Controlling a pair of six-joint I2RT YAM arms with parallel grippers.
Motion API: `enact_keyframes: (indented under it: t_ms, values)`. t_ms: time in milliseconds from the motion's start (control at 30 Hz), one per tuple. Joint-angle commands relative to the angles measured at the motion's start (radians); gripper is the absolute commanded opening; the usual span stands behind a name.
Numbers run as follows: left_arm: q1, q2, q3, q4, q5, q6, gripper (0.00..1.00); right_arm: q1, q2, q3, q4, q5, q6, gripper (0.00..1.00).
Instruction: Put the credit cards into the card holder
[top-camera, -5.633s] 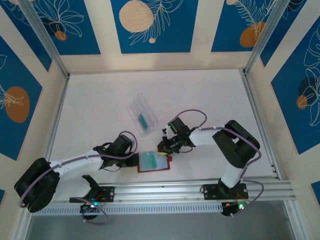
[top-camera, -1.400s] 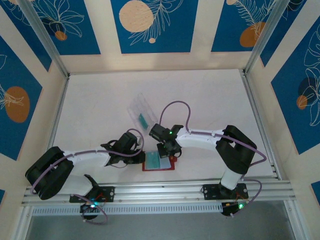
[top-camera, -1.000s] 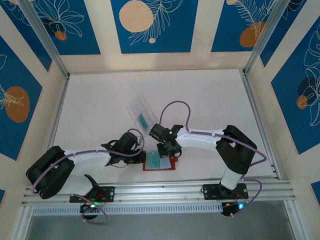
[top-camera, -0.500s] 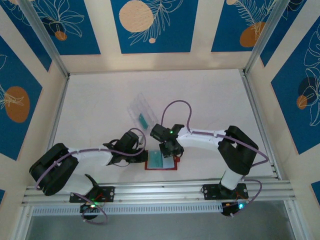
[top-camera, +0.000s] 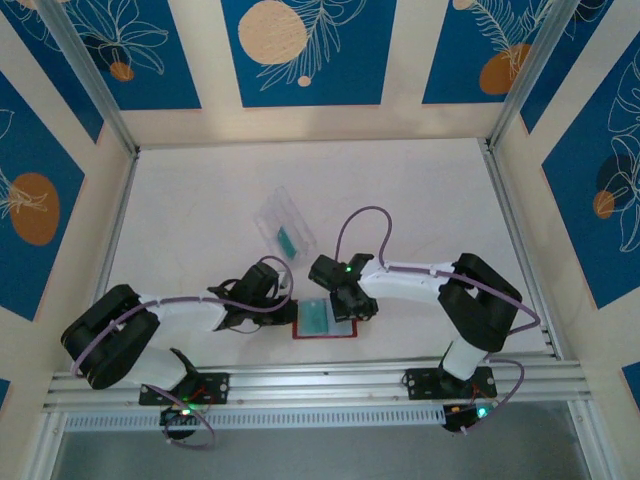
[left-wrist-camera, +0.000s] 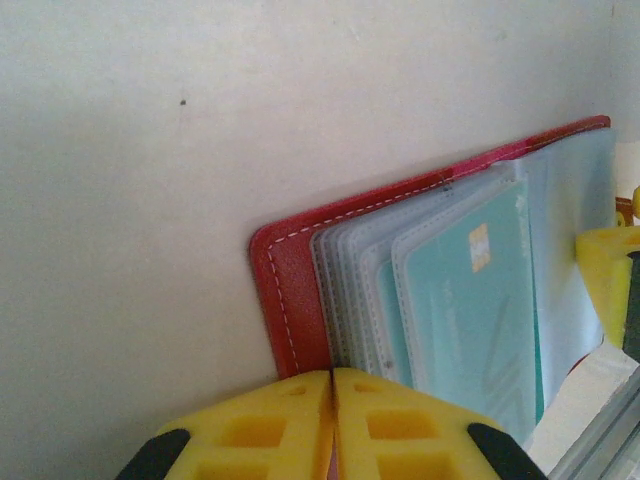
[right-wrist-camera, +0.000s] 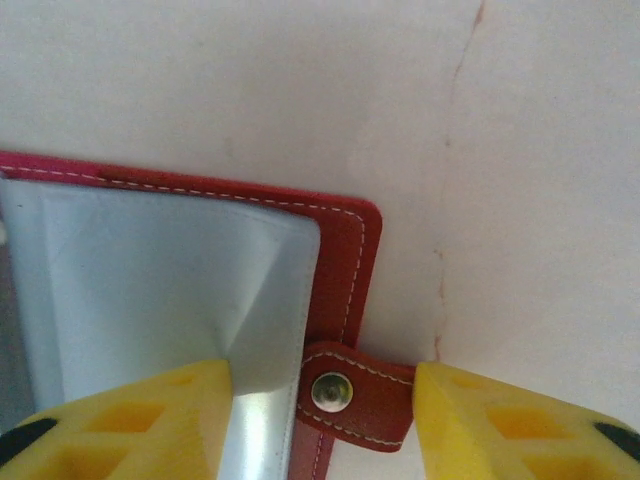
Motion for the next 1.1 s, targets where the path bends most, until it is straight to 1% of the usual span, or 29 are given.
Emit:
enact_keyframes:
  t_ms: [0, 133, 233, 367, 500, 667, 800, 900, 1000, 1067]
  values:
    - [-0.015, 0.048, -0.045, -0.074, -0.046, -0.002, 0.11, 0.008, -0.009, -0.045, -0.051, 0.039, 0.064, 0.54]
    - [-0.015, 0.052, -0.045, -0.071, -0.044, -0.003, 0.11, 0.003, -0.014, -0.05, -0.065, 0.069, 0.084, 0.54]
    - [-0.014, 0.044, -0.05, -0.075, -0.048, -0.003, 0.12, -0.003, -0.052, -0.065, -0.087, 0.099, 0.113, 0.53]
    - [-0.014, 0.044, -0.05, -0.075, -0.049, -0.003, 0.11, -0.024, -0.102, -0.102, -0.068, 0.083, 0.121, 0.53]
    - [-0.014, 0.052, -0.051, -0.067, -0.047, -0.006, 0.12, -0.062, -0.134, -0.149, -0.003, 0.017, 0.096, 0.54]
    - [-0.014, 0.046, -0.052, -0.072, -0.048, -0.005, 0.12, -0.081, -0.129, -0.153, -0.013, 0.03, 0.104, 0.54]
    - [-0.015, 0.044, -0.053, -0.074, -0.049, -0.006, 0.12, -0.098, -0.178, -0.18, 0.0, 0.029, 0.132, 0.54]
    - [-0.015, 0.048, -0.052, -0.071, -0.05, -0.006, 0.12, -0.119, -0.21, -0.206, 0.026, 0.015, 0.137, 0.57]
    - [-0.014, 0.054, -0.051, -0.071, -0.05, -0.006, 0.12, -0.126, -0.217, -0.21, -0.004, 0.04, 0.167, 0.58]
    - [-0.014, 0.054, -0.053, -0.066, -0.05, -0.008, 0.12, -0.126, -0.233, -0.227, 0.01, 0.025, 0.174, 0.58]
